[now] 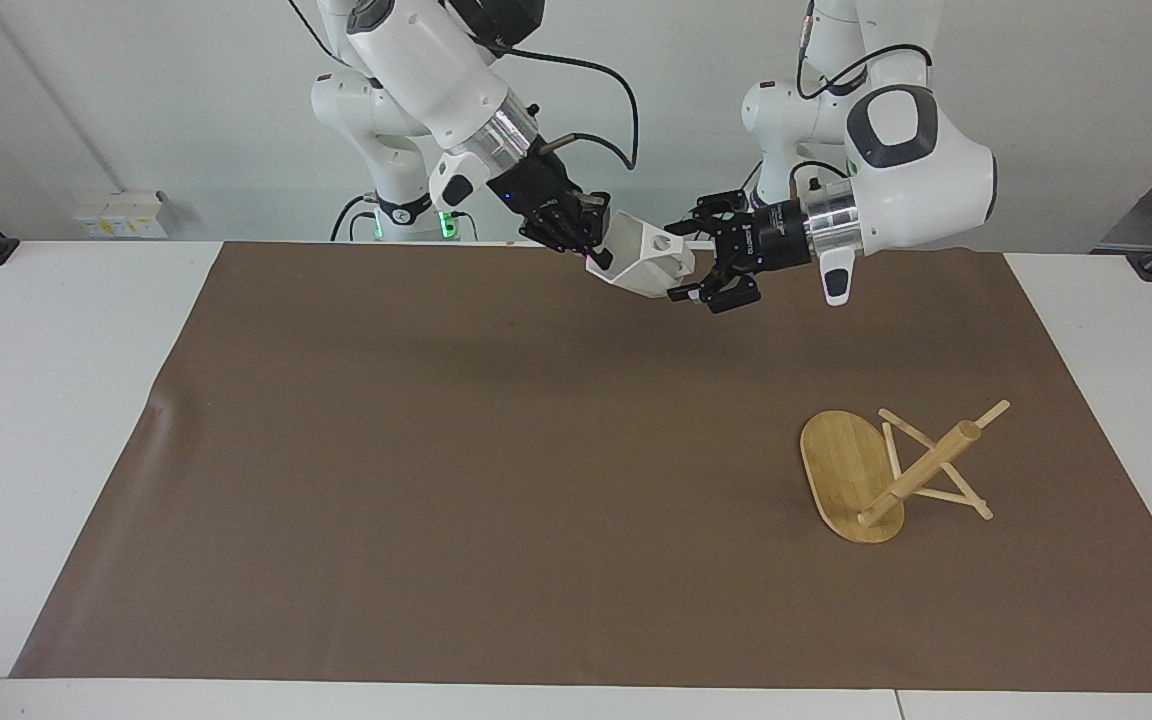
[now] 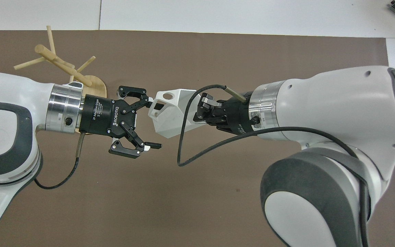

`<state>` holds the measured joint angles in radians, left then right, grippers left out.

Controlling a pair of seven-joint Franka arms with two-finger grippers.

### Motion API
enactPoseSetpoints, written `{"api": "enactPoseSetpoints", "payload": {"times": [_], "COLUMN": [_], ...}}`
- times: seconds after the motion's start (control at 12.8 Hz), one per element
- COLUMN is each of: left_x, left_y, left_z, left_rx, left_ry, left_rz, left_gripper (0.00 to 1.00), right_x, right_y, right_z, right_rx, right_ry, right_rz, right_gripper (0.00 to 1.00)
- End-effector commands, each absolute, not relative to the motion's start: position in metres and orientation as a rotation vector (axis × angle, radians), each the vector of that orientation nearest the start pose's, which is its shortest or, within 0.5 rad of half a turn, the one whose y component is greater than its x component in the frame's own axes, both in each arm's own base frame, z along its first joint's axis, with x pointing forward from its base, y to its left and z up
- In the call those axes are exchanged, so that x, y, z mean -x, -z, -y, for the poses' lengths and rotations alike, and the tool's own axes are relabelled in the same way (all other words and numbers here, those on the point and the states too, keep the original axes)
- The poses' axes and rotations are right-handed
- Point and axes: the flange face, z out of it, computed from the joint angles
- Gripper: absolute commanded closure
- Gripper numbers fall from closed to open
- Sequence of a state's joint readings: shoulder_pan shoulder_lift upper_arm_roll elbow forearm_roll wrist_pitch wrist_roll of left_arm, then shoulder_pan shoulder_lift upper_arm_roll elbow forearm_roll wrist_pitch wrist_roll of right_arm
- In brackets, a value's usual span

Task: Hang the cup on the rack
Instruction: 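Close the left gripper on the white cup held by the right gripper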

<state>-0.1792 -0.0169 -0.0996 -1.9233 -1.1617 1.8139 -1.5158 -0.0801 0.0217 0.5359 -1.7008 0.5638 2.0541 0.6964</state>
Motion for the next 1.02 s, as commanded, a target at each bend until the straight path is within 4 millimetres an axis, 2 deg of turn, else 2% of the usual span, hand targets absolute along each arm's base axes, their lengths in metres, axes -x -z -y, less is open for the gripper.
{"api": "enactPoseSetpoints", "payload": {"times": [0.0,0.16,0.94], "left_x": [-0.509,-0.505,-0.509], "left_y": [-0.533,-0.532,-0.537], "left_z": [0.23,0.243,0.24], "left_rx": [-1.545,-1.543,-1.462], "left_ry": [1.138,1.126,1.167], "left_rz": [-1.668,-1.671,-1.668], "left_gripper": [0.0,0.0,0.0], "right_x": [-0.528,-0.528,-0.529], "right_y": [-0.611,-0.611,-0.611], "right_z": [-0.29,-0.29,-0.288], "right_rx": [2.412,2.411,2.411], "right_ry": [-0.038,-0.036,-0.038], "right_rz": [-0.557,-0.556,-0.56], "right_gripper": [1.0,1.0,1.0]}}
